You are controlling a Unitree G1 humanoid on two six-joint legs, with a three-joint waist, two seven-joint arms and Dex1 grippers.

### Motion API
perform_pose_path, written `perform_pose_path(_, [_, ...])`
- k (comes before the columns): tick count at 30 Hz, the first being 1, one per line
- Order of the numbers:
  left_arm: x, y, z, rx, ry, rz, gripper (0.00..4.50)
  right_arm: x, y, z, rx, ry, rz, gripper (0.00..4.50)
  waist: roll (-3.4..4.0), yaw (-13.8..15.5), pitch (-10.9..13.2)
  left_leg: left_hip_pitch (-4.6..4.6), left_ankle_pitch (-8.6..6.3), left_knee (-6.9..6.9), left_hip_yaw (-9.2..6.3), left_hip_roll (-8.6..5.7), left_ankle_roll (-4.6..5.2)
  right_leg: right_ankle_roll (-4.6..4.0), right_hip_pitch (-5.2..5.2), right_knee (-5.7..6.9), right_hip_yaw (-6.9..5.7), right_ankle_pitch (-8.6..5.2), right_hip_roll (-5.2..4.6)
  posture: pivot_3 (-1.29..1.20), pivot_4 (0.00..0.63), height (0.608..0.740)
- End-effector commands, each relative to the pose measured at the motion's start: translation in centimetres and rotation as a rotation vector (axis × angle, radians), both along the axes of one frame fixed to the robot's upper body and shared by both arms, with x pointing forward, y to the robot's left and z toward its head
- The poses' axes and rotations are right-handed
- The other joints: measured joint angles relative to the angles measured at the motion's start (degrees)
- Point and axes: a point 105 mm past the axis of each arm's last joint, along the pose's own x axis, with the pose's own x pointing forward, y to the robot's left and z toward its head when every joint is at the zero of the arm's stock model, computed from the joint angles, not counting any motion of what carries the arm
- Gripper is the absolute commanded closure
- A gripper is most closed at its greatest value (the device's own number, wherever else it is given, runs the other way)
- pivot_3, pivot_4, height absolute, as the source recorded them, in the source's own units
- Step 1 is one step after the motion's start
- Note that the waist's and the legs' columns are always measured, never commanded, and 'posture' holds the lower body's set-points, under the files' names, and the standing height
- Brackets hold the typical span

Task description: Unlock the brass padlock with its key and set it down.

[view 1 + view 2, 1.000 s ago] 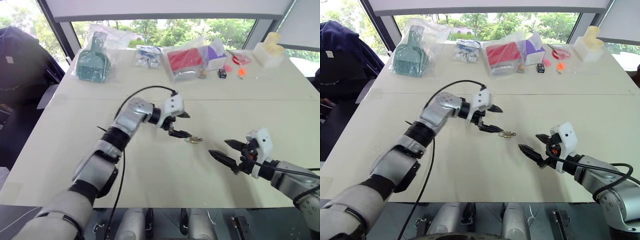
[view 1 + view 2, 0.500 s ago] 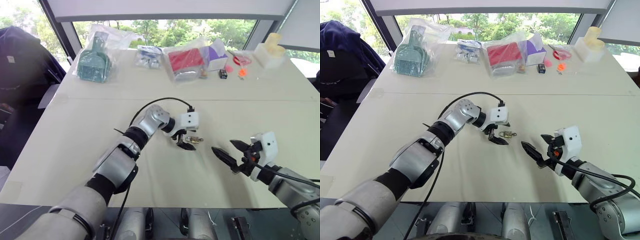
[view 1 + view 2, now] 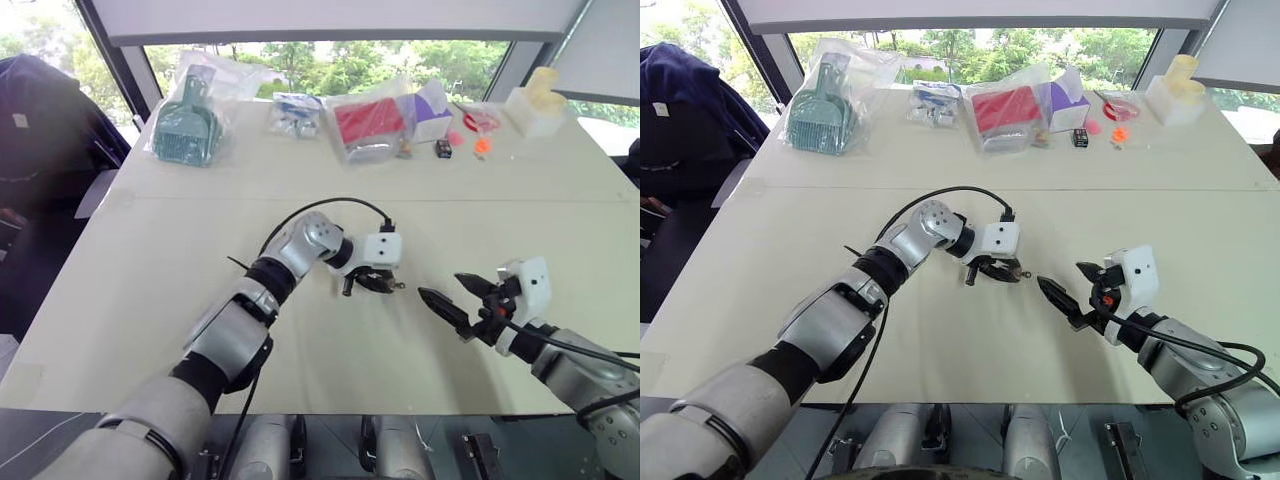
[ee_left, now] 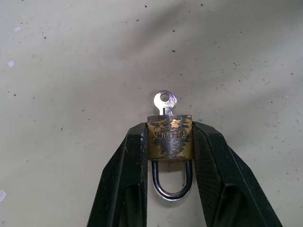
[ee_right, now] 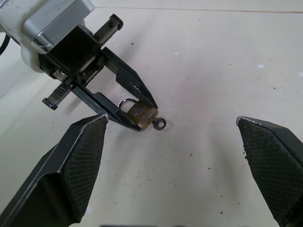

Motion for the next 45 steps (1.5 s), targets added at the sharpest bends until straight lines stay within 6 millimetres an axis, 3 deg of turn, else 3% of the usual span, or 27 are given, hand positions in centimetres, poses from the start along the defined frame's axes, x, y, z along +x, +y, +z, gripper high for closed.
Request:
perform_pose_path(1, [0.8,1.2,1.0,-0.076,-0.064,0.033,3.72,0.8,0.6,1.5,0.132,-0.052,-0.020,0.00,0.00,-0.4,0.0,0.00,0.00,-0.01,0.00,0.00,0.00,0.00,-0.02,0.03,0.00,0.00,0.00,0.00,0.150,0.735])
perform_pose_path(5, [0.8,0.4,7.8,-0.441,-0.223,0.029,3.72,1.8,1.8,3.2,0.382,-0.107,-0.052,0.00,0.03,-0.9,0.0,-0.15,0.01,-0.04,-0.01,0.02,-0.02,0.01,-0.24,0.10,0.01,0.01,-0.02,0.00,0.150,0.735])
perform_pose_path(10, [0.1,1.2,10.9,-0.593,-0.314,0.055,3.72,2.5,3.2,4.6,0.583,-0.128,-0.050,0.00,0.06,-1.1,0.0,-0.23,-0.01,-0.04,0.04,-0.09,0.01,0.18,-0.24,0.11,0.01,0.13,-0.12,0.00,0.150,0.735])
perform_pose_path(19, [-1.2,1.4,11.7,-0.663,-0.295,0.082,3.72,3.6,3.7,5.8,0.729,-0.164,-0.082,0.00,0.08,-1.1,0.0,-0.14,0.01,-0.04,0.03,-0.09,0.00,0.17,-0.18,0.15,0.01,0.12,-0.02,0.00,0.150,0.735])
perform_pose_path(24, [-1.8,1.3,11.7,-0.623,-0.366,0.036,3.72,3.8,4.0,5.8,0.736,-0.165,-0.078,0.00,0.08,-1.2,0.0,-0.13,0.01,-0.04,0.03,-0.09,0.00,0.18,-0.15,0.14,0.01,0.12,0.00,0.00,0.150,0.735])
perform_pose_path(39, [-2.5,1.3,12.3,-0.663,-0.348,0.040,3.72,4.1,3.9,6.3,0.790,-0.186,-0.078,0.00,0.09,-1.2,0.0,-0.11,0.02,-0.04,0.03,-0.10,-0.01,0.18,-0.11,0.13,0.01,0.12,0.02,0.00,0.150,0.735])
perform_pose_path(45, [-2.5,1.3,12.4,-0.667,-0.342,0.042,3.72,4.1,3.7,6.8,0.810,-0.207,-0.082,2.82,0.09,-1.2,0.0,-0.10,0.02,-0.04,0.03,-0.09,-0.01,0.18,-0.11,0.13,0.01,0.12,0.02,0.00,0.150,0.735])
